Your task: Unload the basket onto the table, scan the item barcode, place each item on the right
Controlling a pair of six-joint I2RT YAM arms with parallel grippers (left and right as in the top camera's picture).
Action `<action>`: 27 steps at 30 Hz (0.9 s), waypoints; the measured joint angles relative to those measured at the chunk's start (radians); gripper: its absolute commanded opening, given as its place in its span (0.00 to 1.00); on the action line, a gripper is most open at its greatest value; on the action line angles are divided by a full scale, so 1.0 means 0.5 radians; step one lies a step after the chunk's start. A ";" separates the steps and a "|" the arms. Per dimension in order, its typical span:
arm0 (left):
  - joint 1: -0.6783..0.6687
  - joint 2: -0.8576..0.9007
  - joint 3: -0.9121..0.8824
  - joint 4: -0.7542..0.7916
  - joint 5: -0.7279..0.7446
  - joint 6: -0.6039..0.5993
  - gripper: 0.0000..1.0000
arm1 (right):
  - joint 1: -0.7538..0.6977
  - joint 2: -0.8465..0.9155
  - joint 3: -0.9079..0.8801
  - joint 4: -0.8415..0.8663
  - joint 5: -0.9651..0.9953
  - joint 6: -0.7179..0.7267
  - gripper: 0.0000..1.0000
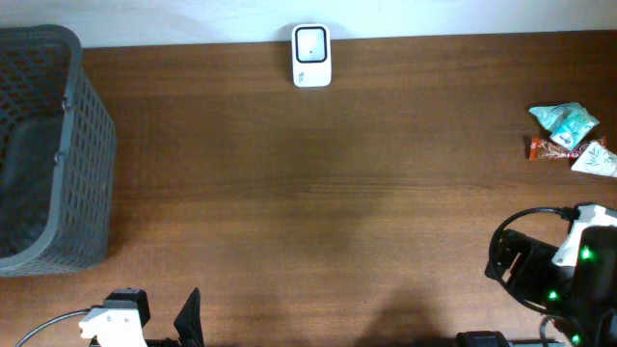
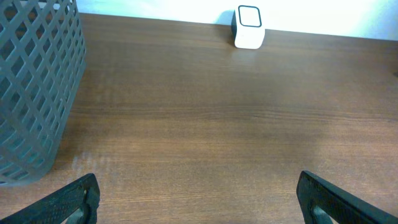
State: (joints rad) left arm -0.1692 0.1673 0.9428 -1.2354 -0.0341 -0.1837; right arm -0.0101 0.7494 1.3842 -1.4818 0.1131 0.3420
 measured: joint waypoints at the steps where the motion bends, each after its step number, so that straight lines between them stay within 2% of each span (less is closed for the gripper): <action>1: 0.000 0.000 0.000 0.001 0.001 0.000 0.99 | 0.002 -0.050 -0.066 0.062 0.000 -0.021 0.99; 2: 0.000 0.000 0.000 0.002 0.000 0.000 0.99 | 0.023 -0.166 -0.243 0.220 0.001 -0.079 0.99; 9: 0.000 0.000 0.001 0.000 0.000 0.000 0.99 | 0.235 -0.546 -0.825 0.748 -0.013 -0.273 0.99; 17: 0.000 0.000 0.001 0.001 0.000 0.000 0.99 | 0.241 -1.018 -1.476 1.279 -0.011 -0.397 0.99; 27: 0.000 0.000 0.001 0.000 0.000 0.000 0.99 | 0.179 -1.275 -2.008 1.887 -0.018 -0.450 0.99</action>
State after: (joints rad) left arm -0.1692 0.1673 0.9432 -1.2354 -0.0341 -0.1837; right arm 0.0795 0.1120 0.3801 -0.5385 0.1040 0.1169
